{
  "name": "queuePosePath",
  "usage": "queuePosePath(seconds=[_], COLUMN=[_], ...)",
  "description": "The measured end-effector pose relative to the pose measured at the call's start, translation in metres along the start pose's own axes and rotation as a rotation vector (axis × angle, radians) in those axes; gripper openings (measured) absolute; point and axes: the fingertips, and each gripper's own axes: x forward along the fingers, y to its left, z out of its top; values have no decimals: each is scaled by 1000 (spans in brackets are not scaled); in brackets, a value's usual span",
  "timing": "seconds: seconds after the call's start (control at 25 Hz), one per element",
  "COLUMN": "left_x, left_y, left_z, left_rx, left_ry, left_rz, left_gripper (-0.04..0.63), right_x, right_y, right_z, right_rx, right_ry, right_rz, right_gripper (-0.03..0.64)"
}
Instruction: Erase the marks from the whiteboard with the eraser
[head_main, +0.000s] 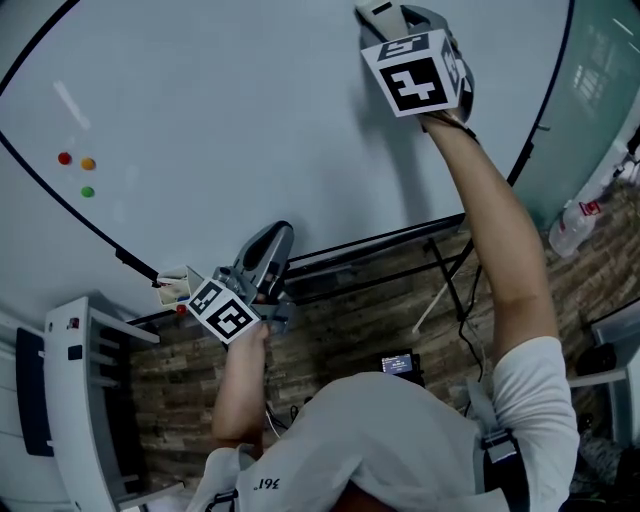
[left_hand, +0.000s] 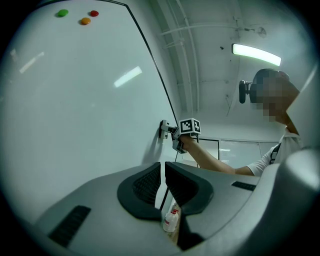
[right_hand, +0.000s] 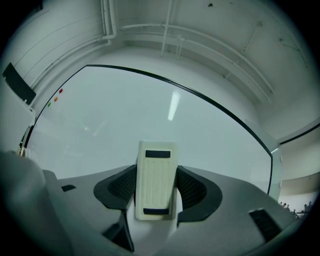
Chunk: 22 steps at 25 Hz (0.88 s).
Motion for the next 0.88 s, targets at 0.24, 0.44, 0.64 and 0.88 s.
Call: queuePosePath(seconds=[0.24, 0.44, 0.64, 0.88], left_x=[2, -1, -2, -4], left_y=[-4, -1, 0, 2], left_z=[-1, -2, -4, -5], left_rx=[4, -3, -3, 0], left_ry=[4, 8, 2, -4], left_rz=[-3, 6, 26, 54], left_gripper=[32, 32, 32, 32], right_x=[0, 3, 1, -3], right_y=[-22, -38, -59, -90], right_z=[-19, -33, -52, -74], right_rx=[38, 30, 34, 30], right_ry=[25, 53, 78, 105], right_rz=[-32, -61, -94, -164], right_gripper=[259, 259, 259, 259])
